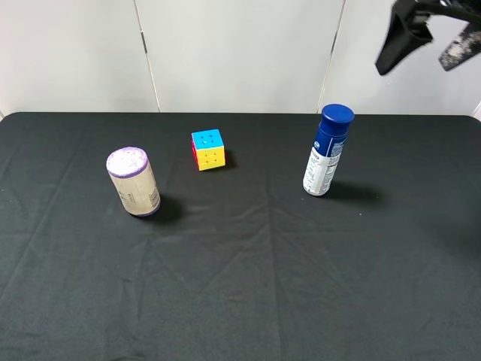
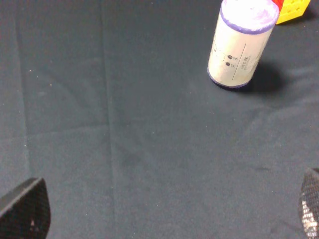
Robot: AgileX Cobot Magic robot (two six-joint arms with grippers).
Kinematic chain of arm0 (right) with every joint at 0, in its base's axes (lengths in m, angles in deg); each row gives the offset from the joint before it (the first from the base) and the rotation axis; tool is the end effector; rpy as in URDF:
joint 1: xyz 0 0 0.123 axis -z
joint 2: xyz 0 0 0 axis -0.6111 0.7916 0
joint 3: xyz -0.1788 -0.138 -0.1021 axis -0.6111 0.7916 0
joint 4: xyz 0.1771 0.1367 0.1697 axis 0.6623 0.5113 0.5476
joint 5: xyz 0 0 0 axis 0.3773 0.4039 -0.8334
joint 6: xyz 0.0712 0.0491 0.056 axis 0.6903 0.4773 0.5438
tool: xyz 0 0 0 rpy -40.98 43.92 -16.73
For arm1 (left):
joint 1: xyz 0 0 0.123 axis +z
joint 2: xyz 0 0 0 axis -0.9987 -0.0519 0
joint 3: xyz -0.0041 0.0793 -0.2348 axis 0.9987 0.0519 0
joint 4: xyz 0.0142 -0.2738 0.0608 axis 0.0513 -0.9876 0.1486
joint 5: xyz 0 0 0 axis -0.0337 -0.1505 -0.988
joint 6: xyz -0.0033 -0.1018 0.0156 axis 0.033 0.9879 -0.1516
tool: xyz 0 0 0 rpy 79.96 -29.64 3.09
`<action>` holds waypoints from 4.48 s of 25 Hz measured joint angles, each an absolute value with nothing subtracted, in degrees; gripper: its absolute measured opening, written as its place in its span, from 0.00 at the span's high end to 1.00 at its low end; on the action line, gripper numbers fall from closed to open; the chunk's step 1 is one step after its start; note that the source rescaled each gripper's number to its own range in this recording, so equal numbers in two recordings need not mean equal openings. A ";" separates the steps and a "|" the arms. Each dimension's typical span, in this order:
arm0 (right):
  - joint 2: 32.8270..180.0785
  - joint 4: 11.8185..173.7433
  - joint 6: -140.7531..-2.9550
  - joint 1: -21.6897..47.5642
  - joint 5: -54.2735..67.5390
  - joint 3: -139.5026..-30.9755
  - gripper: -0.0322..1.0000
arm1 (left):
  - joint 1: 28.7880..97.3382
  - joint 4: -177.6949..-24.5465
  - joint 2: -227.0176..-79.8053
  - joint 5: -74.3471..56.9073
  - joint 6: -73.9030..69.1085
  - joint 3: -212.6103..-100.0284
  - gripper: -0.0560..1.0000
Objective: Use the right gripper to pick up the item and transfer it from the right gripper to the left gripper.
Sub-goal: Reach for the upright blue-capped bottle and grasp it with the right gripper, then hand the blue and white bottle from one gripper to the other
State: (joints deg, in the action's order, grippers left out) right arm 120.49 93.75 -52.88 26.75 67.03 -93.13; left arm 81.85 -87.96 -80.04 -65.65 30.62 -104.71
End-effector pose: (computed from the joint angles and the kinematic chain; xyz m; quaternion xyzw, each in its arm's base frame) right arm 0.3396 0.0807 0.3260 -0.1154 0.9641 0.0904 0.2215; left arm 0.0697 -0.0069 0.2825 0.0465 0.8541 -0.0216 0.5176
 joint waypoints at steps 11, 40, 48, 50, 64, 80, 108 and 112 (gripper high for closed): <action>126.81 95.89 -52.92 26.75 67.06 -99.37 0.00 | 81.85 -87.96 -80.04 -65.65 30.62 -104.71 0.00; 143.60 91.83 -52.87 20.26 66.89 -101.80 0.00 | 81.85 -87.62 -80.04 -65.65 30.62 -104.71 0.00; 145.58 91.75 -52.87 20.26 66.82 -101.37 0.00 | 81.85 -87.62 -80.04 -65.65 30.62 -104.71 0.00; 145.69 91.75 -52.87 20.26 66.88 -100.61 0.00 | 81.85 -87.62 -80.04 -65.65 30.62 -104.71 0.00; 147.11 89.66 -52.87 17.53 66.91 -100.18 0.00 | 81.85 -87.62 -80.04 -65.65 30.62 -104.71 0.00; 147.67 86.37 -50.78 16.47 66.86 -100.11 0.97 | 81.85 -87.62 -80.04 -65.65 30.62 -104.71 0.00; 138.77 89.09 -51.37 16.29 66.97 -100.11 0.97 | 81.85 -87.62 -80.04 -65.65 30.62 -104.71 0.00; 137.05 90.47 -51.42 16.29 67.15 -100.11 0.97 | 81.85 -87.62 -80.04 -65.65 30.62 -104.71 0.00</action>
State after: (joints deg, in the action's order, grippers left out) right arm 137.05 90.47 -51.42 16.29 67.15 -100.11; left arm 81.85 -87.62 -80.04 -65.65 30.62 -104.71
